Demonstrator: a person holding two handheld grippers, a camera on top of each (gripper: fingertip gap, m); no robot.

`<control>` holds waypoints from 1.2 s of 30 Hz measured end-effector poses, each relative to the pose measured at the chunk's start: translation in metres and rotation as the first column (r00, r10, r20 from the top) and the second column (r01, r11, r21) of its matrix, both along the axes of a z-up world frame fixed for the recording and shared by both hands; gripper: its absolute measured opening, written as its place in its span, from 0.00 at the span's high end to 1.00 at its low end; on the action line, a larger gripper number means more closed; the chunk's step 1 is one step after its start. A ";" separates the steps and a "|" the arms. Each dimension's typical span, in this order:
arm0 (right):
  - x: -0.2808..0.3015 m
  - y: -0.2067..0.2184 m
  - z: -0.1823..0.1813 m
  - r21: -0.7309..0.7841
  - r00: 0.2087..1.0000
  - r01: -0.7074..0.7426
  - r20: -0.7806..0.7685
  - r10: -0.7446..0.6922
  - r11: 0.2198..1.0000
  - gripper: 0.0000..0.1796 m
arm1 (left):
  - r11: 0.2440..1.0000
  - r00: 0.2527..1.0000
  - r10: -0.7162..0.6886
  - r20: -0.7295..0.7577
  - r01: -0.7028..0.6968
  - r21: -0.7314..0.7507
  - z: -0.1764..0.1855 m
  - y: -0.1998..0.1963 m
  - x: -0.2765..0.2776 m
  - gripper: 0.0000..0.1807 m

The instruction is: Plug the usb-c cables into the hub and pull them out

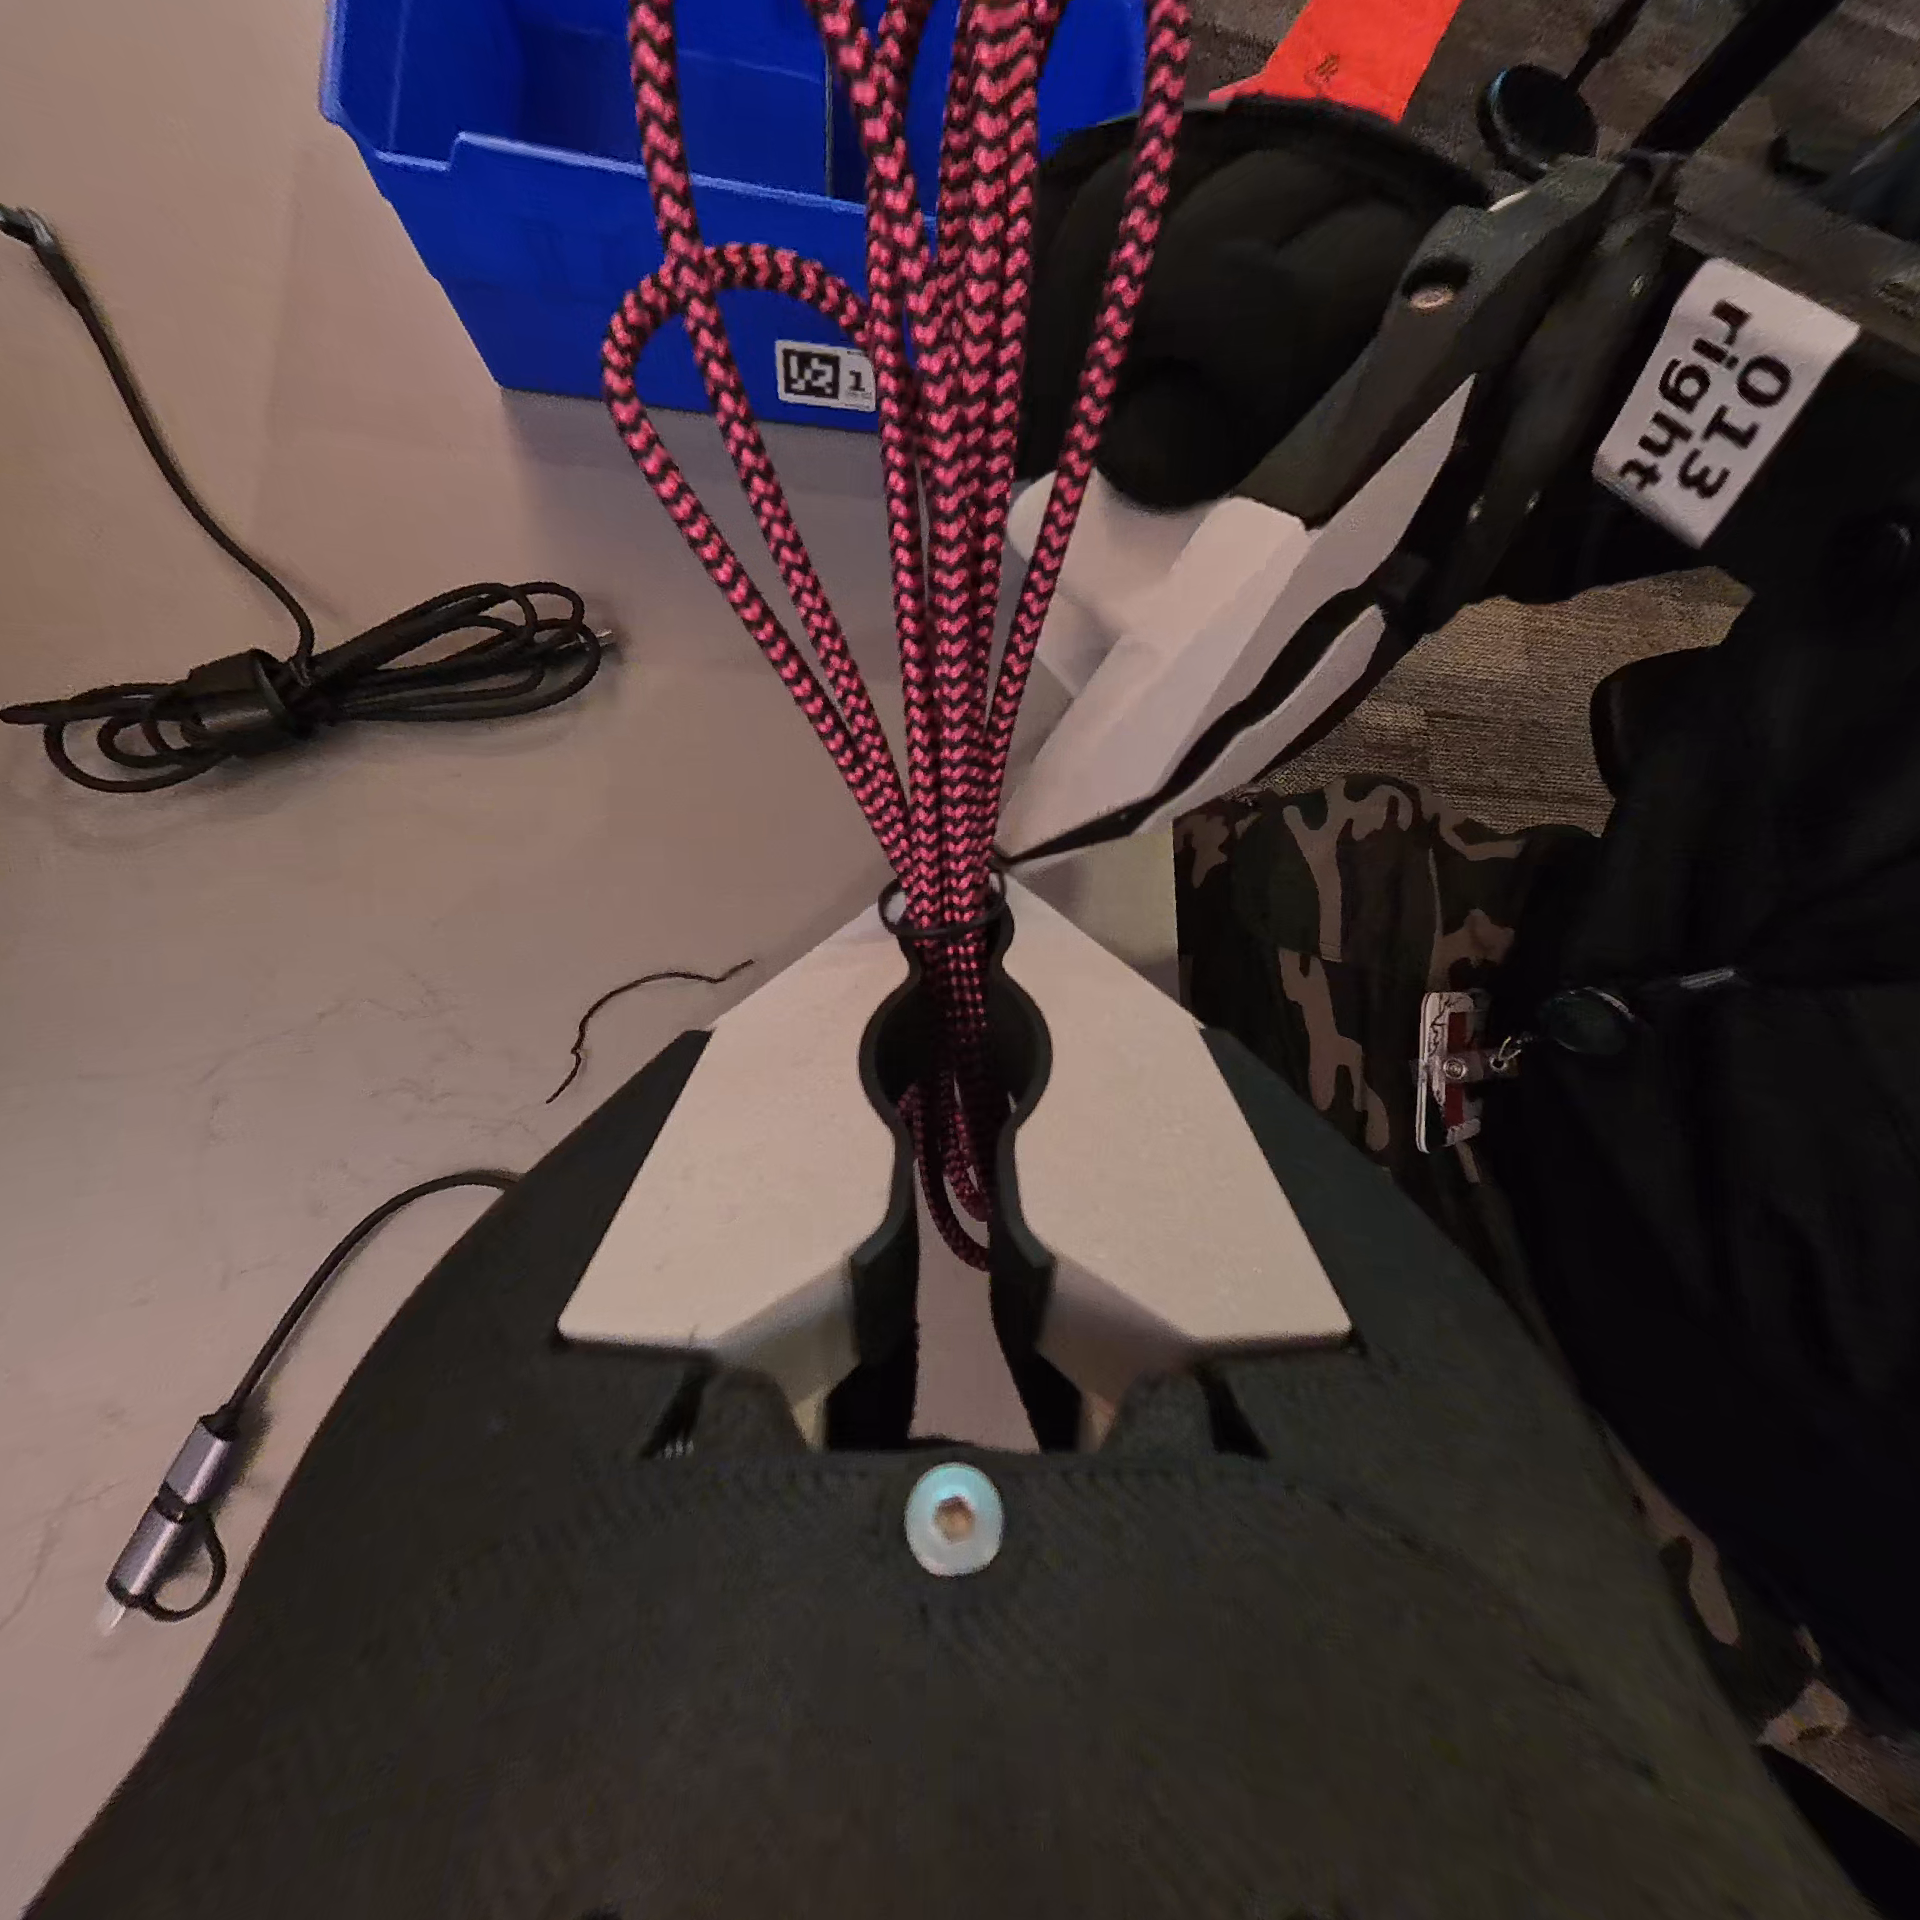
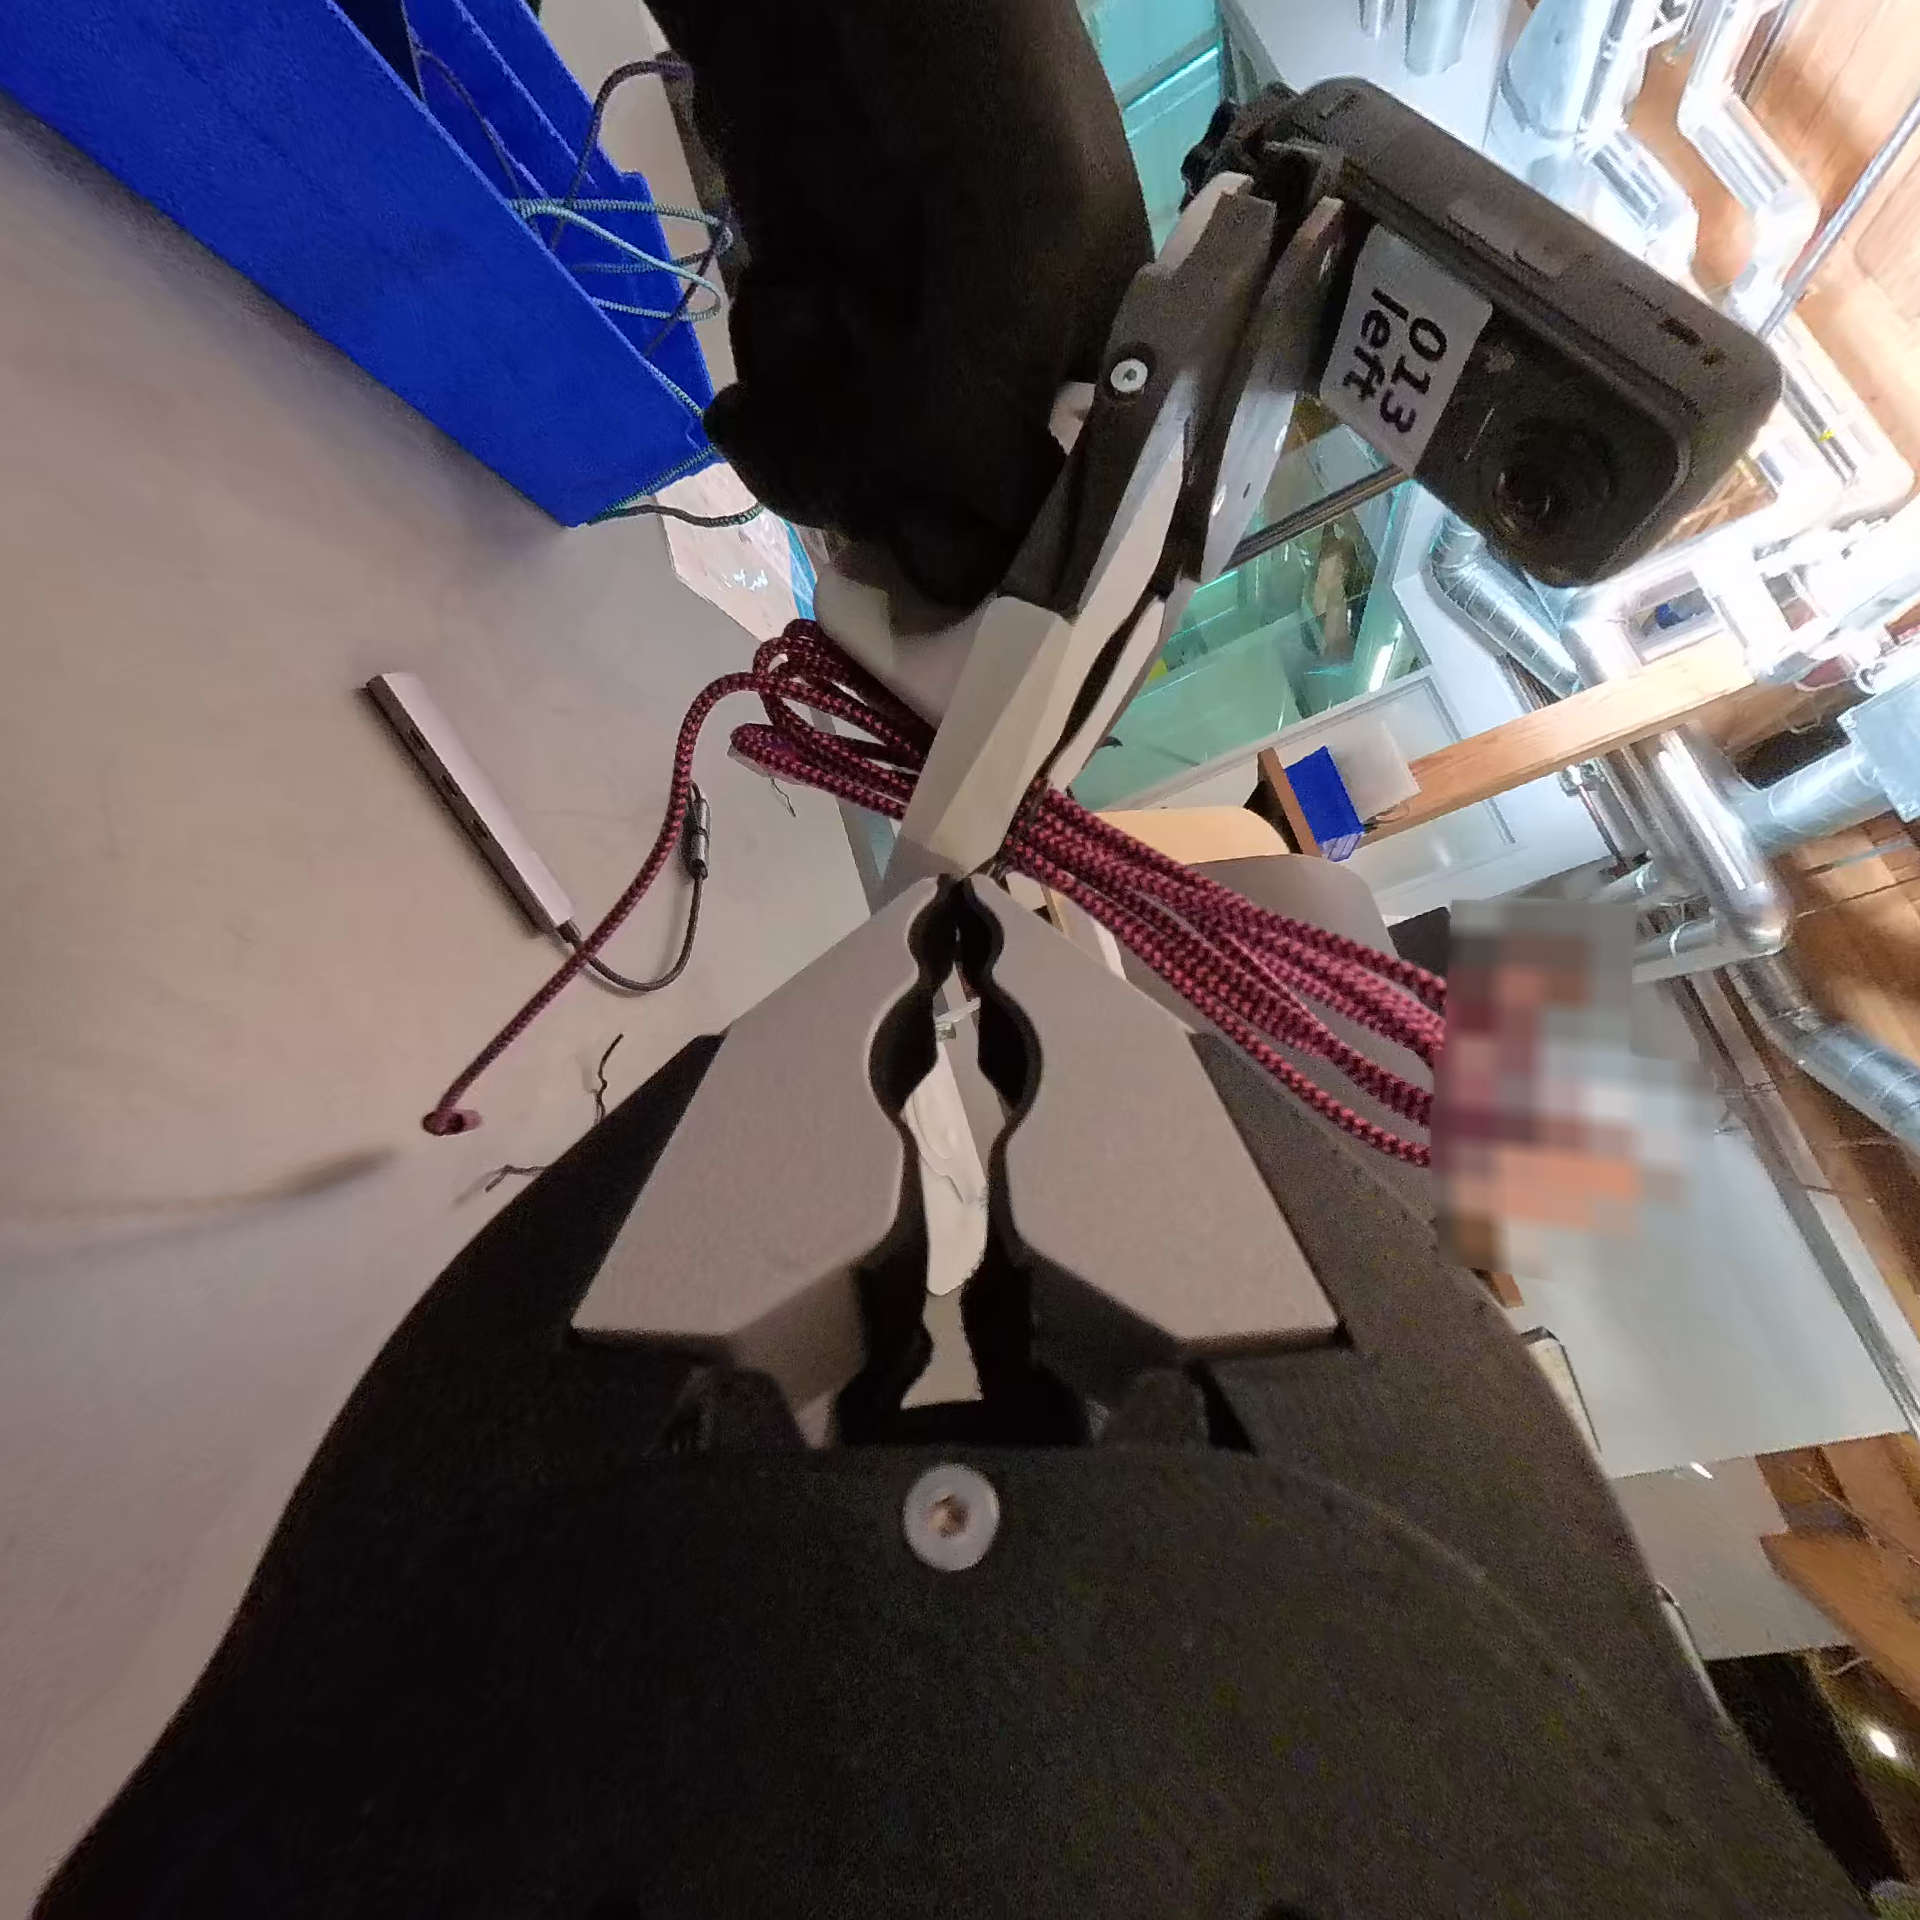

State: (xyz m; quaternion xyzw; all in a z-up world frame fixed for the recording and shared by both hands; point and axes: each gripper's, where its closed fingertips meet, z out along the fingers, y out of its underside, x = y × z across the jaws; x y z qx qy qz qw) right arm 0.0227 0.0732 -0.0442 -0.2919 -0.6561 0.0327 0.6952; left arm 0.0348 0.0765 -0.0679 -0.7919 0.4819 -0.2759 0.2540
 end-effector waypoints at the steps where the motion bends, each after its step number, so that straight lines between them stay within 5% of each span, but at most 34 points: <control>1: 0.001 -0.001 0.000 -0.007 1.000 -0.008 -0.008 0.008 1.000 1.00 | 1.000 1.000 0.002 0.003 -0.002 -0.002 0.000 0.000 0.000 0.99; 4: 0.004 -0.003 0.004 0.021 1.000 -0.003 -0.027 0.003 1.000 0.89 | 1.000 1.000 -0.003 0.004 0.003 -0.013 0.001 0.000 0.001 0.99; 26: 0.001 -0.010 -0.013 0.283 0.992 -0.019 0.127 -0.018 0.959 0.97 | 0.976 0.996 -0.088 -0.028 0.080 -0.202 -0.007 -0.022 0.000 0.99; 36: 0.001 -0.010 -0.021 0.155 0.982 -0.024 0.187 -0.005 0.988 1.00 | 0.986 0.989 -0.100 -0.113 0.083 -0.148 -0.015 -0.022 -0.001 0.99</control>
